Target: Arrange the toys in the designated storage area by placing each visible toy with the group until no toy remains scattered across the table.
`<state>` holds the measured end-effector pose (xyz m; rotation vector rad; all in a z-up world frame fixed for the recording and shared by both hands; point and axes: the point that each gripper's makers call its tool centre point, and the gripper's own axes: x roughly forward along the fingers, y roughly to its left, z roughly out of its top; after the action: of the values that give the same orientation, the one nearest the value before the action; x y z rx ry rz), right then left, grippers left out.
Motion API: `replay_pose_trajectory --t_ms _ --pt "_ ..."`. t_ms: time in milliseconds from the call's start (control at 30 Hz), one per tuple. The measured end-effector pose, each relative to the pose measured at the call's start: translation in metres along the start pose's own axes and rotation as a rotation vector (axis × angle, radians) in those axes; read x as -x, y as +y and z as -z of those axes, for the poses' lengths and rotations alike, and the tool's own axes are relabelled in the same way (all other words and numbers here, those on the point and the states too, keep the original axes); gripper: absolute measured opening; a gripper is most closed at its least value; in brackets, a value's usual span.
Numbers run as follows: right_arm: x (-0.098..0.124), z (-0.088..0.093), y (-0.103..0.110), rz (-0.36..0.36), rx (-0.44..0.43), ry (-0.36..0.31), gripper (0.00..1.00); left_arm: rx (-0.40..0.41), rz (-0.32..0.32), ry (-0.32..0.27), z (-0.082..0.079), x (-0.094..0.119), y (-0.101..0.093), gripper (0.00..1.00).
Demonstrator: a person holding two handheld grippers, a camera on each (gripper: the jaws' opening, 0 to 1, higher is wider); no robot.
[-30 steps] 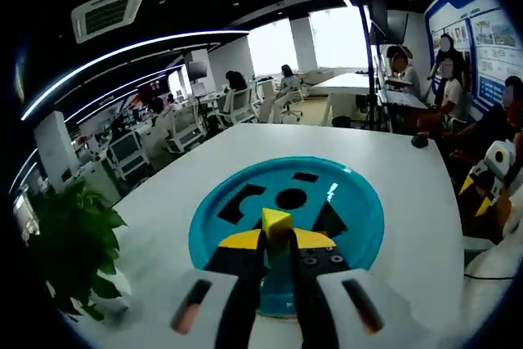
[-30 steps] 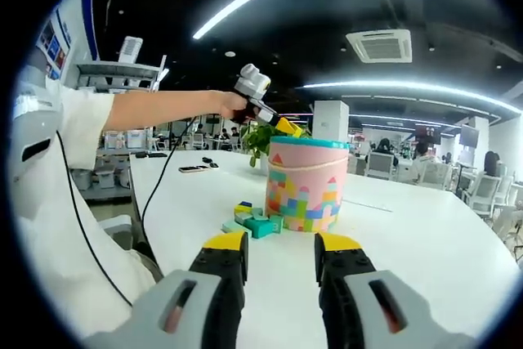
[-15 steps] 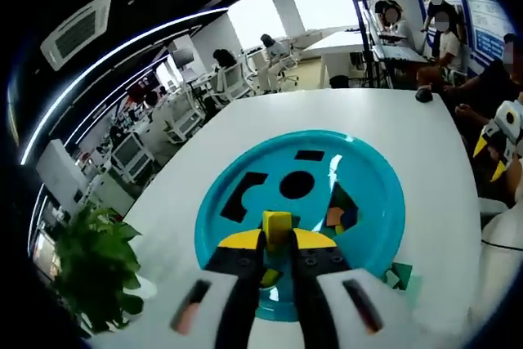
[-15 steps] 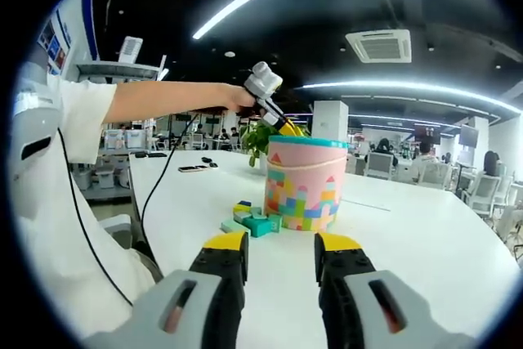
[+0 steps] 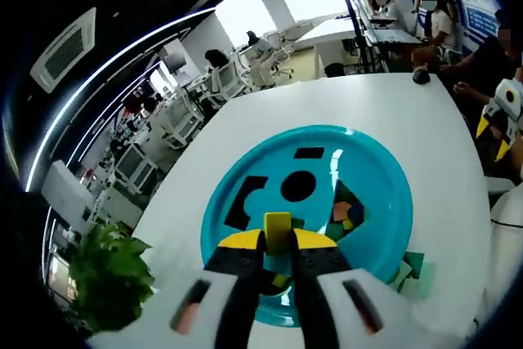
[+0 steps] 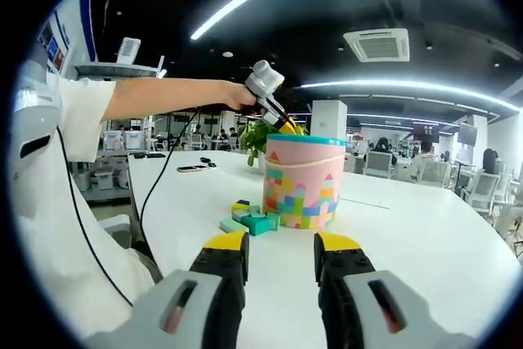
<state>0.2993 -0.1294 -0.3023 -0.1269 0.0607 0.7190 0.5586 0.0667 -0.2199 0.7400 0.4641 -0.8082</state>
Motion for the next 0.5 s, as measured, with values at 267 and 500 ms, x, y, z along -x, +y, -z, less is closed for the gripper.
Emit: replay_pose_trajectory --t_ms 267,500 --pt "-0.0005 -0.0007 -0.0001 0.001 0.001 -0.003 0.32 -0.015 0.000 0.027 0.0028 0.0013 -0.0025 0.14" --pt "-0.0002 0.0000 0.0005 0.001 0.004 0.000 0.32 -0.006 -0.001 0.025 0.0016 0.0031 -0.0050 0.16"
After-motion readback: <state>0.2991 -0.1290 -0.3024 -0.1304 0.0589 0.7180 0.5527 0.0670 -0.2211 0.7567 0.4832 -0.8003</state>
